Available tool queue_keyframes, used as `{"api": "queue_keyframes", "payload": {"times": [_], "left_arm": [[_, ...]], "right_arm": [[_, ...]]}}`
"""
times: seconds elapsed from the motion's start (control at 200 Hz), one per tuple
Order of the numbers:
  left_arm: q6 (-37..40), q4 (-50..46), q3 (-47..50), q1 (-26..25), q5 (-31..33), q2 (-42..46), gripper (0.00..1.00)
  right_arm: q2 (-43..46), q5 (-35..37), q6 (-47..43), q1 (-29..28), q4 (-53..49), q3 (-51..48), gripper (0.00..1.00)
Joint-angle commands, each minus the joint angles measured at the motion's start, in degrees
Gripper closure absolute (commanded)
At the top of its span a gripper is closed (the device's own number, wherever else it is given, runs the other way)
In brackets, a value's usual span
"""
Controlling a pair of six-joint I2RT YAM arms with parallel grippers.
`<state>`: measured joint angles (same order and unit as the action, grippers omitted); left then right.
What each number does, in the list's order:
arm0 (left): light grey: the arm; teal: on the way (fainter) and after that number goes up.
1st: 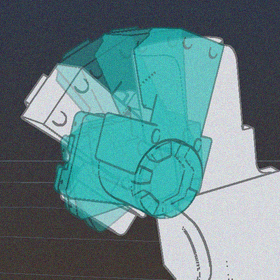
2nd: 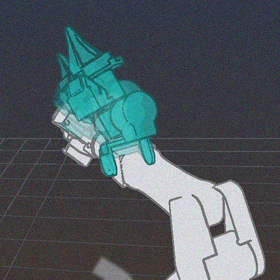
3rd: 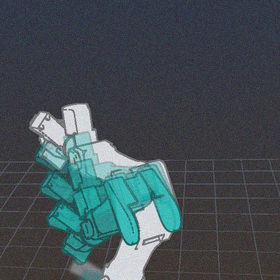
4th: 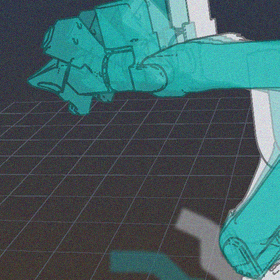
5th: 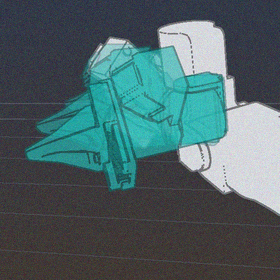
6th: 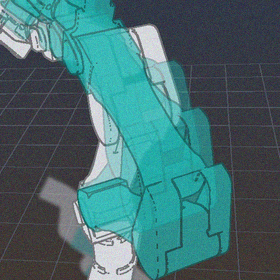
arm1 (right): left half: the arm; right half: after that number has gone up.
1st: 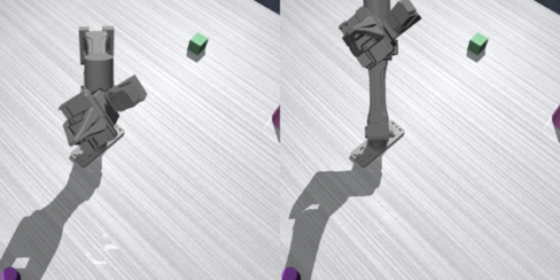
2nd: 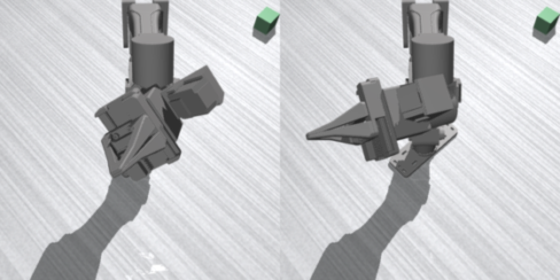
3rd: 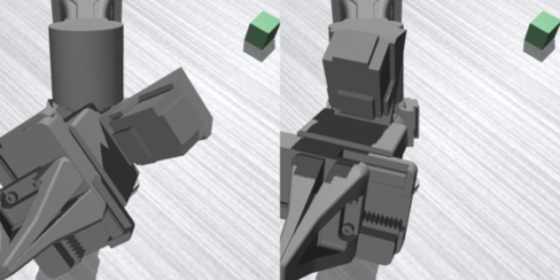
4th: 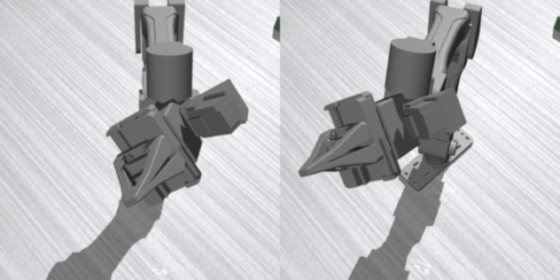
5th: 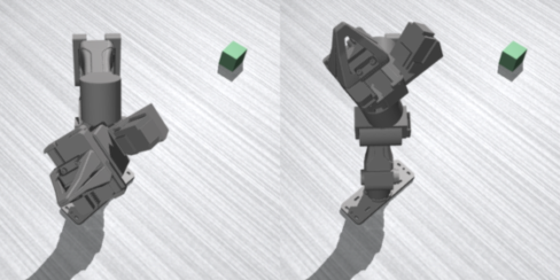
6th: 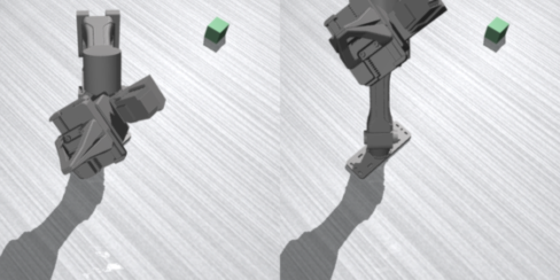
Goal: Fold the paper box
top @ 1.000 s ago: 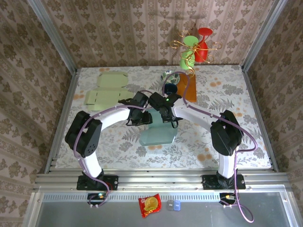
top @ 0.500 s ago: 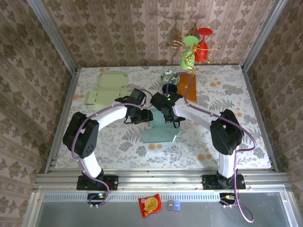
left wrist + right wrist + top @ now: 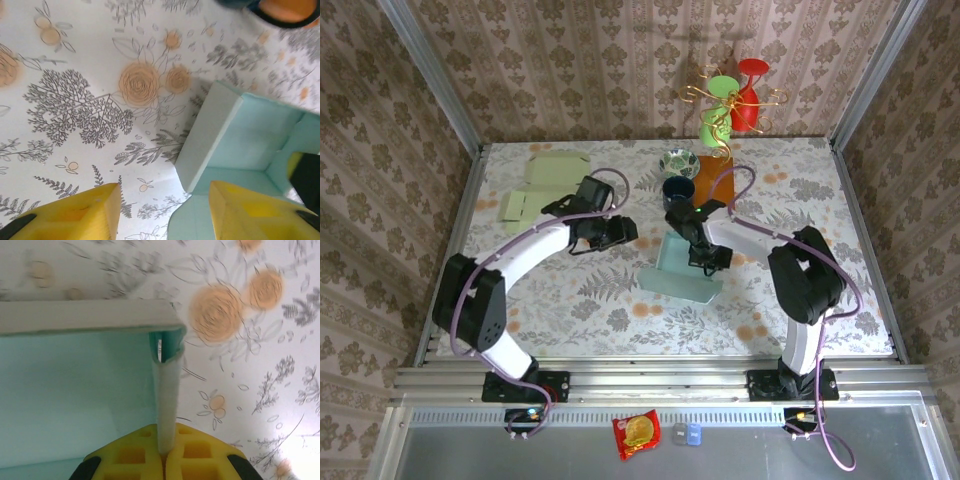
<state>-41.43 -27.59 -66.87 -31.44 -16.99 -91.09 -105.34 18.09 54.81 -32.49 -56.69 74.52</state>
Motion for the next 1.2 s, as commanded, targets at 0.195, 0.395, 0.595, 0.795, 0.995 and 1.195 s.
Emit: {"api": "queue_keyframes", "payload": {"times": [0.195,0.395,0.595,0.795,0.995,1.195], "left_arm": [[-0.5,-8.1,-0.3,2.6,-1.1,5.4,0.54],[-1.0,-6.5,3.0,1.8,-2.8,6.5,0.57],[-1.5,-4.0,4.5,-0.1,-3.7,6.4,0.58],[-2.9,-0.8,5.6,-2.1,-4.6,5.3,0.59],[-4.0,2.0,5.4,-4.8,-5.4,3.2,0.59],[-5.1,4.1,4.5,-6.8,-6.4,1.1,0.60]], "right_arm": [[7.8,-11.7,22.2,6.4,-0.9,-7.5,1.00],[9.4,-16.7,32.4,7.9,0.1,-9.8,1.00],[11.1,-25.4,44.6,8.2,6.9,-16.1,1.00],[12.0,-27.1,48.8,8.2,6.9,-15.0,1.00],[11.4,-31.5,54.5,7.8,7.8,-15.9,1.00],[11.6,-33.9,58.9,7.1,12.4,-17.4,1.00]]}}
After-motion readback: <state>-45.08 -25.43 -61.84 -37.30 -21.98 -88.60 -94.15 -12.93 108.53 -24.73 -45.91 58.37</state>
